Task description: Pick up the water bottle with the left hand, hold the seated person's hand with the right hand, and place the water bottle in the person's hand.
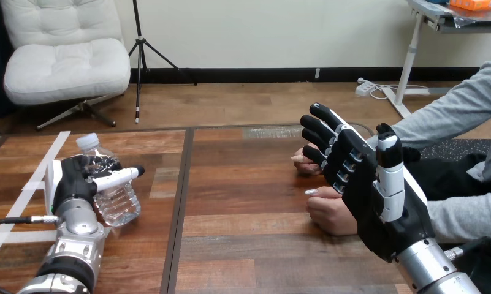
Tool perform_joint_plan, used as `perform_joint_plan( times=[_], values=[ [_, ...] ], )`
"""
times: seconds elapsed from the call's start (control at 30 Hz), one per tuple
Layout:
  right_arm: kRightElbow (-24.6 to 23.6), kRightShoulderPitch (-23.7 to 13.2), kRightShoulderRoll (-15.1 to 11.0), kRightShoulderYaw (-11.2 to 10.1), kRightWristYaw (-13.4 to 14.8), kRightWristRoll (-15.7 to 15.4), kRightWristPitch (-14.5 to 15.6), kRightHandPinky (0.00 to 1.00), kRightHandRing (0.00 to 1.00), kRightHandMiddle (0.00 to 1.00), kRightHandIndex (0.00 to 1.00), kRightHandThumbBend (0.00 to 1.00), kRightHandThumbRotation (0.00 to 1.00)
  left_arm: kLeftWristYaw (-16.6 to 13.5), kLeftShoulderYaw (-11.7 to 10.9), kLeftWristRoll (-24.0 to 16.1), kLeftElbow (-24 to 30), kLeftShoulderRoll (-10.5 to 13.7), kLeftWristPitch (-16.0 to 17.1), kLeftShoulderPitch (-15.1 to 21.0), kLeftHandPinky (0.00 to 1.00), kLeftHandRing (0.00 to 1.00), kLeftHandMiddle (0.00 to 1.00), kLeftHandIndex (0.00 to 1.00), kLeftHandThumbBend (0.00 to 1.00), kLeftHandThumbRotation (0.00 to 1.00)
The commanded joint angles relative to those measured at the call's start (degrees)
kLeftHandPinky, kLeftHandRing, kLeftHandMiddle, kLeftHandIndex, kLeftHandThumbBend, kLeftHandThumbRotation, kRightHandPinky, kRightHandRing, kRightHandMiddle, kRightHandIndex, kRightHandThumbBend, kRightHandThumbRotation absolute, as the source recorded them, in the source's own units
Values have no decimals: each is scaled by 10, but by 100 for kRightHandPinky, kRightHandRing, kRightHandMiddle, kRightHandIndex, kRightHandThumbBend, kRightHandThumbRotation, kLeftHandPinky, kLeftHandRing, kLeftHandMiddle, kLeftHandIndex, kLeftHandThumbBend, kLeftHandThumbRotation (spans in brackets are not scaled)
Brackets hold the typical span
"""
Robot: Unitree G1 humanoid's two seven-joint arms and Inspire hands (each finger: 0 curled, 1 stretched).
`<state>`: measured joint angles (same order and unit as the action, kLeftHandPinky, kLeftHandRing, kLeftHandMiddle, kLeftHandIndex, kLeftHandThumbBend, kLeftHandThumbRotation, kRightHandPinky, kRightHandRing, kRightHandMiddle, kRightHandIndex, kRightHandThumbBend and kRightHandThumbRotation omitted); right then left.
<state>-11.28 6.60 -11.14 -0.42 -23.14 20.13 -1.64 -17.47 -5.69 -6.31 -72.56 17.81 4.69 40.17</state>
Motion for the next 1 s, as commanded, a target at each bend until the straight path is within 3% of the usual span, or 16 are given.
perform_joint_plan(
  times=[0.0, 0.97],
  values=[
    [-31, -23, 5, -4, -1, 4, -9, 97, 97, 94, 94, 100, 100, -9, -2, 0, 9, 4, 23, 22, 33, 39, 44, 47, 74, 0],
    [-23, -23, 6, -4, 0, -3, -14, 97, 97, 94, 94, 100, 100, -10, -5, 1, 12, 6, 66, 11, 33, 38, 43, 47, 75, 0]
  ],
)
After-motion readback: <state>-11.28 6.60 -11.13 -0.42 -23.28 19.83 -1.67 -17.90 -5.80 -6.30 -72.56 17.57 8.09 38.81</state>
